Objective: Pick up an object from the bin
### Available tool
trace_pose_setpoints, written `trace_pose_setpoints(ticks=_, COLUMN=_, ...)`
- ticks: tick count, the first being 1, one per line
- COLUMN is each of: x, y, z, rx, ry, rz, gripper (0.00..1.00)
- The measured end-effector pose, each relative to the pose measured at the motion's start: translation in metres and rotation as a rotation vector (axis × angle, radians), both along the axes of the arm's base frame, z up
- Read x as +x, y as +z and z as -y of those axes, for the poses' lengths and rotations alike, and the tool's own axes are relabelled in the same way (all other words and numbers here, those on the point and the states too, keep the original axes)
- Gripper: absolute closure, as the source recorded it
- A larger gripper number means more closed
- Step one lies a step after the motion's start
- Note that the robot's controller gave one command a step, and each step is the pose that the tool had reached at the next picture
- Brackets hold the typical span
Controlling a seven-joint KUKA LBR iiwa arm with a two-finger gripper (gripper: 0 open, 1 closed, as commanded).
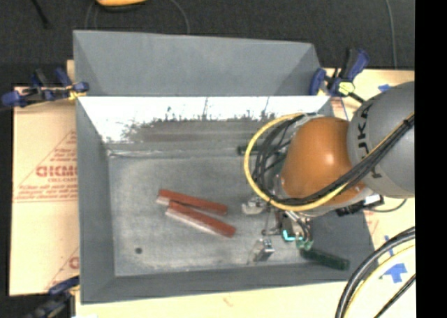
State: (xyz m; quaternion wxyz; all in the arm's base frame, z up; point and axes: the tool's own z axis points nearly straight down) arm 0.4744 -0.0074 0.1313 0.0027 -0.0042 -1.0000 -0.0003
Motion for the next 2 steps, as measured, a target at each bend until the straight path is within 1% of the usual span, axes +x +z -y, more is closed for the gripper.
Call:
trace_pose_setpoints(ticks=1, x=0.002, y=0.003, z=0.0, rx=0.0, ry=0.0, rz=0.007, gripper=0.0)
trace_pose_setpoints(ticks=2, x=0.05, y=-0.048, z=-0.027, rx=-0.005, ry=0.033, rz=0.027, gripper=1.0)
